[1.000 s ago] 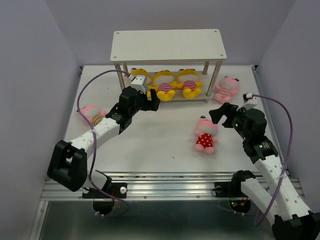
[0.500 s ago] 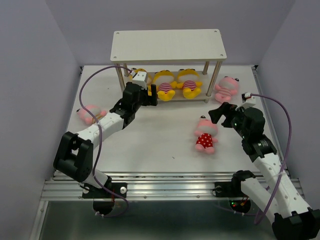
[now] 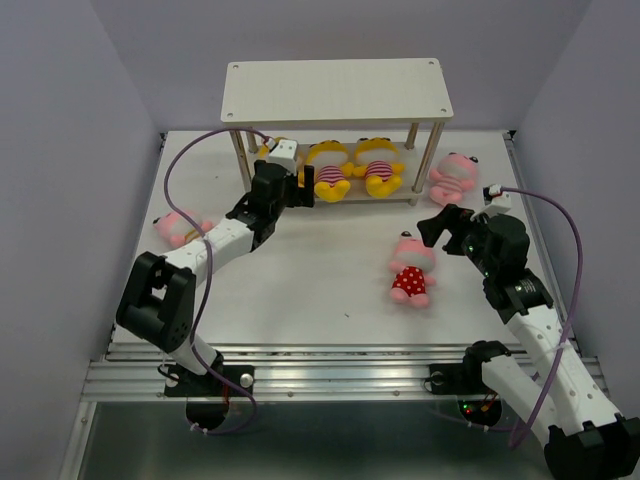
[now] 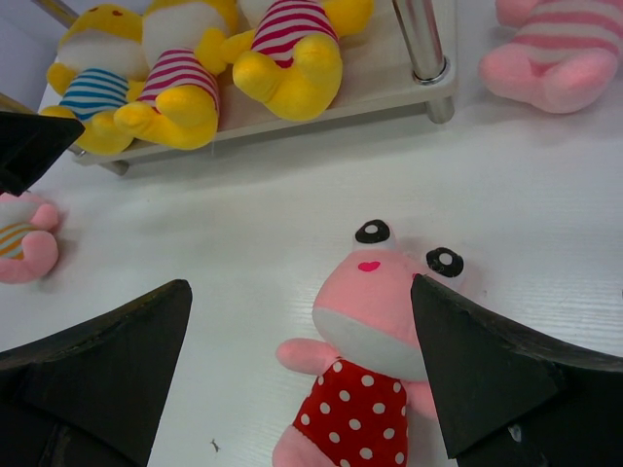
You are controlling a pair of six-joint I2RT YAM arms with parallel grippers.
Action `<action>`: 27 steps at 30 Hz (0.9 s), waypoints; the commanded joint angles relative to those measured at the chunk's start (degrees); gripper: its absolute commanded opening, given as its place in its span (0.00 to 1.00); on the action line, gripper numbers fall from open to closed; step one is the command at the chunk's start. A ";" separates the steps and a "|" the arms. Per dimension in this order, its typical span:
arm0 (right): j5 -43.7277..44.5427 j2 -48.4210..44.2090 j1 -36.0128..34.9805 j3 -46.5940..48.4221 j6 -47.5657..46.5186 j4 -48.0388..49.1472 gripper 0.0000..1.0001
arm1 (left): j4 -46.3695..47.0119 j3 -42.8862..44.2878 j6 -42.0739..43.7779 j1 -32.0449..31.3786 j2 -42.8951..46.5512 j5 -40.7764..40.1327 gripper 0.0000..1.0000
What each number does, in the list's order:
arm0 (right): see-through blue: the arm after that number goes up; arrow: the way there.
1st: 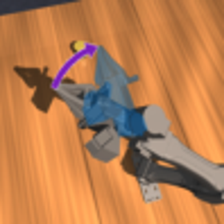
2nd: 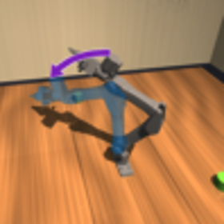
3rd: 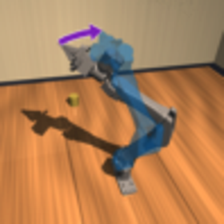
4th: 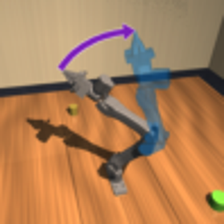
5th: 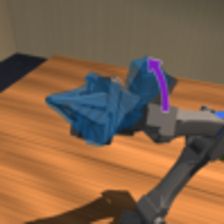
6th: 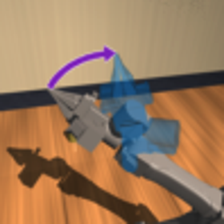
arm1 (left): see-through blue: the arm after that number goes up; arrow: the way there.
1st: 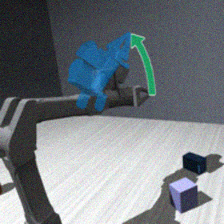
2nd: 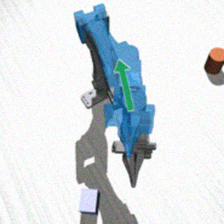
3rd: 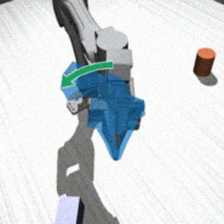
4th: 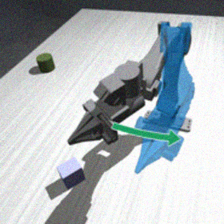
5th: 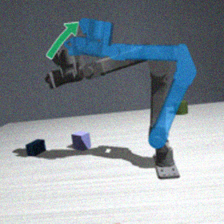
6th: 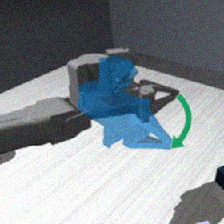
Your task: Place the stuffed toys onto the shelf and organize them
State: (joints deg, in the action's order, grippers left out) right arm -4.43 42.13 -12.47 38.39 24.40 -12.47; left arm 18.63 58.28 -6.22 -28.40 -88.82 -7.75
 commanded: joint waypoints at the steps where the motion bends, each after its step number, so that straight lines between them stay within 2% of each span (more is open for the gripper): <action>1: 1.26 -0.21 -0.54 0.10 -0.76 1.22 1.00 | 2.29 2.80 1.12 0.10 -0.22 -3.58 0.99; 14: 1.35 -0.73 -0.54 -0.07 -0.76 1.13 1.00 | 1.41 0.69 0.33 0.54 -0.13 -8.69 0.99; 20: 1.26 -1.26 -0.54 -0.34 -0.76 0.96 1.00 | 0.79 0.69 -0.64 0.89 -0.13 -6.06 0.99; 27: 0.56 -1.79 -0.54 -0.34 -0.67 0.96 1.00 | 1.49 0.08 -0.81 0.89 4.08 -3.33 0.99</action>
State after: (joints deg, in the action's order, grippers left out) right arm -3.86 41.54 -12.47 38.39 24.21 -12.49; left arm 18.20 58.19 -6.55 -27.70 -89.56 -12.62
